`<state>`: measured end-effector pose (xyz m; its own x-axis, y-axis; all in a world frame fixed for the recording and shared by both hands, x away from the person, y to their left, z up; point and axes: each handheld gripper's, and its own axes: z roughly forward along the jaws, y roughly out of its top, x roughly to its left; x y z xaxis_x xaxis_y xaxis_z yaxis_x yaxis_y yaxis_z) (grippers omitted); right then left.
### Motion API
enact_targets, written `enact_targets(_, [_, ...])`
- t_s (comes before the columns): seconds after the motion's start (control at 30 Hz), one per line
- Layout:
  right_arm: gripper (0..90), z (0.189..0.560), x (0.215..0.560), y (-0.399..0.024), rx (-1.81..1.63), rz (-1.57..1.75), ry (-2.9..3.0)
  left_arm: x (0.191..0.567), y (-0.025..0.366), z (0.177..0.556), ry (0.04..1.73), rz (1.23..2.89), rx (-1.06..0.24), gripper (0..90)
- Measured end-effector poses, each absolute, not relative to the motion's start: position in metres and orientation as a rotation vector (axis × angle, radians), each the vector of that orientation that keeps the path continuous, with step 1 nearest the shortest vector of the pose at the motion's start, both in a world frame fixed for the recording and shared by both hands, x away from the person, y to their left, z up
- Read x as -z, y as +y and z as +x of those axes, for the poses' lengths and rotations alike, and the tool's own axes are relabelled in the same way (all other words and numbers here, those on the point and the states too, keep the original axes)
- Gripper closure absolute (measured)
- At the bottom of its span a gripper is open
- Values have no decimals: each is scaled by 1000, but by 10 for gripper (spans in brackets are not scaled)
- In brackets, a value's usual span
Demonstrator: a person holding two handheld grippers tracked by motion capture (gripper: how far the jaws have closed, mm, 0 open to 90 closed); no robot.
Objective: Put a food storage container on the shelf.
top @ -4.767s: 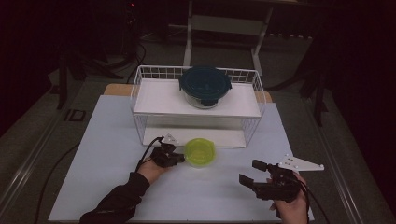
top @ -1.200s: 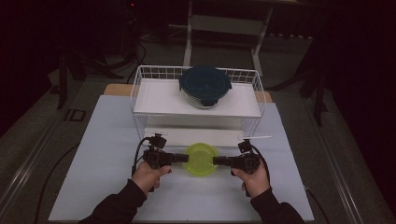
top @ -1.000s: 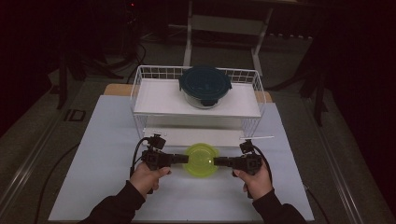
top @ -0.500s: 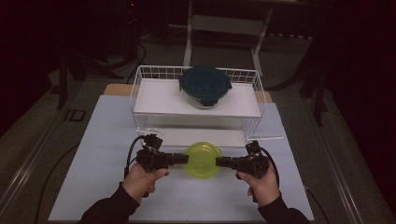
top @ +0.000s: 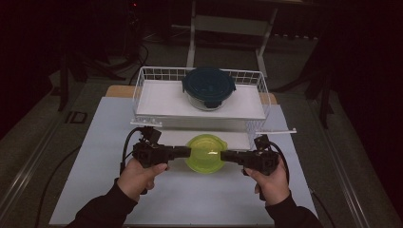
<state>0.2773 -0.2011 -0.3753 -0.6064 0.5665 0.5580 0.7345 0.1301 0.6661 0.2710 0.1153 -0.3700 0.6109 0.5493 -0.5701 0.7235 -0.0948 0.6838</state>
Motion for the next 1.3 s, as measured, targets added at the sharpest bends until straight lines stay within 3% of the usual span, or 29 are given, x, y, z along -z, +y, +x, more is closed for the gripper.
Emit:
enact_targets(0.93, [812,341,264,-195,1653,-1300,-2277,261,116,333,999,1692,62,809])
enact_targets(1.3, [809,374,248,-196,1660,-1351,-2258,246,112,371,1023,1703,75,807])
